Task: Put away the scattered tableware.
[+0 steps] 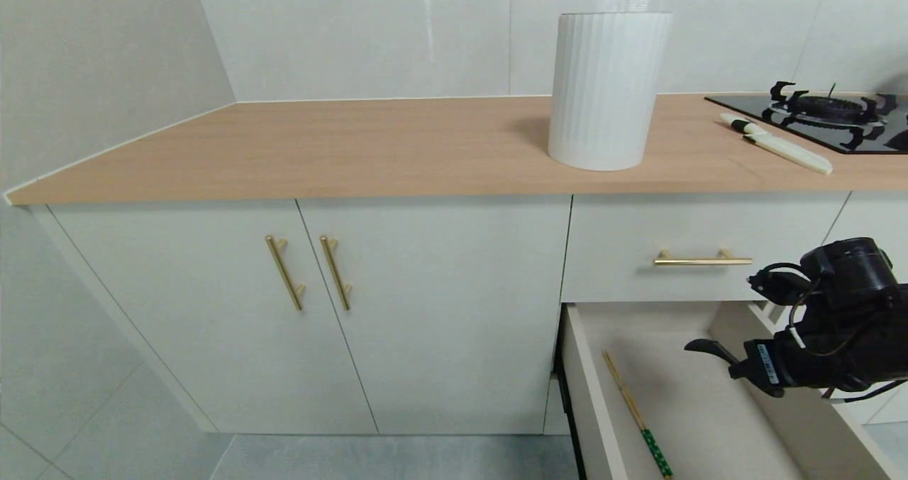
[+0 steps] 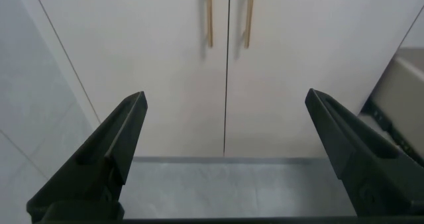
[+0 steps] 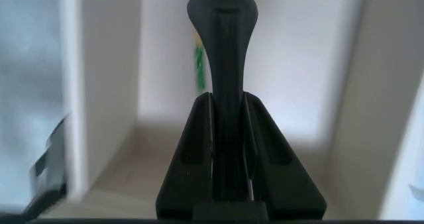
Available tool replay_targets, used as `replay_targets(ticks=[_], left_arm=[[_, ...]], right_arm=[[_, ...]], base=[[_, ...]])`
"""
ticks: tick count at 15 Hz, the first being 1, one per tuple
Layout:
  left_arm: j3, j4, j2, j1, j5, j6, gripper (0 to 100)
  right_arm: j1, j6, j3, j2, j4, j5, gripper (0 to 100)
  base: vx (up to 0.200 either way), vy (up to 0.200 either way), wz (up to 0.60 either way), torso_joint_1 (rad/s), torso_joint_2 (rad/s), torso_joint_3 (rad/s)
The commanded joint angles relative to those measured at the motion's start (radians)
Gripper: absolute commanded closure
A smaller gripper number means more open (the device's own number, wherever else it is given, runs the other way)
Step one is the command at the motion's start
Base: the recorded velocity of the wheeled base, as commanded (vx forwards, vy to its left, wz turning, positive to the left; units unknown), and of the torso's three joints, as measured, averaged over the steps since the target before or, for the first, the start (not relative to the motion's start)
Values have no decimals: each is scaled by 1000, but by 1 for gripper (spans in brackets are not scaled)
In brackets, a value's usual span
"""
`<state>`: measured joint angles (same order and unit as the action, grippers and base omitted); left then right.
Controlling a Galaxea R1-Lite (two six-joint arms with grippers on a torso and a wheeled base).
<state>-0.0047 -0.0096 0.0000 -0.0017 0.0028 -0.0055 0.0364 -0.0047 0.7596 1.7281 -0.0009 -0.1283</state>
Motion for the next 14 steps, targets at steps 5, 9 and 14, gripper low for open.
replay_targets(ticks=[5,9,14], left_arm=[[0,-1,0,0,0,-1,0],[0,-1,0,0,0,-1,0],[0,-1,0,0,0,-1,0]], right_arm=[[-1,-29,12,211,-134,18,100],[0,-29,15,238,-140,12,100],[28,-26,14,337,-226,16,100]], base=[[0,0,0,-21,247,218],[0,0,0,0,0,0],[0,0,0,0,0,0]])
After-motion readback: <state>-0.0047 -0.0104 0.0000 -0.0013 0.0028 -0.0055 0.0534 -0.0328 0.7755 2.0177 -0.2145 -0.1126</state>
